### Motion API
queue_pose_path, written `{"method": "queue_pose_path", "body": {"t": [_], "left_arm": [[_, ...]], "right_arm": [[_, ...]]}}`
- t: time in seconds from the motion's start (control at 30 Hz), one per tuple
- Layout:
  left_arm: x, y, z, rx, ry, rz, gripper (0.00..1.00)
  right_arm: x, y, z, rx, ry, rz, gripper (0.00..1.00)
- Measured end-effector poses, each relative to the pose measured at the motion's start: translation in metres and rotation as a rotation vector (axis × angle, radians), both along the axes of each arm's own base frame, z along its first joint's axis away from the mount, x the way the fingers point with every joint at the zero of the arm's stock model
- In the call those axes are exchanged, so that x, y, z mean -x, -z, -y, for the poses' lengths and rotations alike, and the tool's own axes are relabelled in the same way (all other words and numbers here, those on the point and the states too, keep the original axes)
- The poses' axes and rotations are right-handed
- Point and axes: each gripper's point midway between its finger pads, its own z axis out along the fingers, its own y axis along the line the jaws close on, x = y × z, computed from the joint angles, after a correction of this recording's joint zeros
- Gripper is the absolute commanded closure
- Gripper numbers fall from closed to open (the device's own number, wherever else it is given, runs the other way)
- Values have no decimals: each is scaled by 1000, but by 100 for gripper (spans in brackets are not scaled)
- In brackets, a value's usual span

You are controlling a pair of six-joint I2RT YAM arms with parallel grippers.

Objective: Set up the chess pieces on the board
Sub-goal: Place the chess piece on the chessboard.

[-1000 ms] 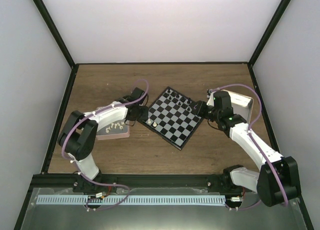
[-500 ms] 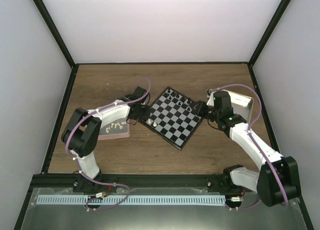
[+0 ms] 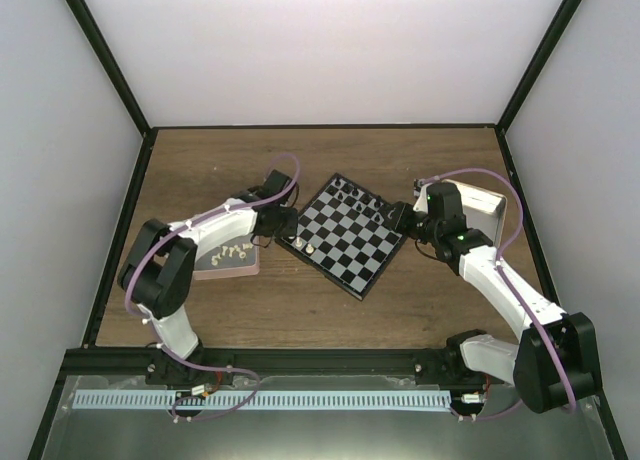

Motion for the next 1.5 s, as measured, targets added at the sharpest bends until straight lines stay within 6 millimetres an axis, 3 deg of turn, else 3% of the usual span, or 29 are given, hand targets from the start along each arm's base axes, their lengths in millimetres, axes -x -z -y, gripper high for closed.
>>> {"method": "queue_pose_path", "body": {"t": [0.23,0.43,0.93,1.13,1.5], "left_arm": [[0,-6,4,21,19,6,60],[1,-5,9,44,31,-4,66],[0,23,8,2,26,-57,71],[-1,24,6,-11,27,-55,77],[1,25,2,-38,47,-58,70]], "right_arm": [[0,0,0,0,0,0,68],[0,0,0,0,0,0,68],[1,-3,0,-3,0,9,68],[1,-3,0,-3,0,9,68],[1,-2,0,-2,0,7,68]]}}
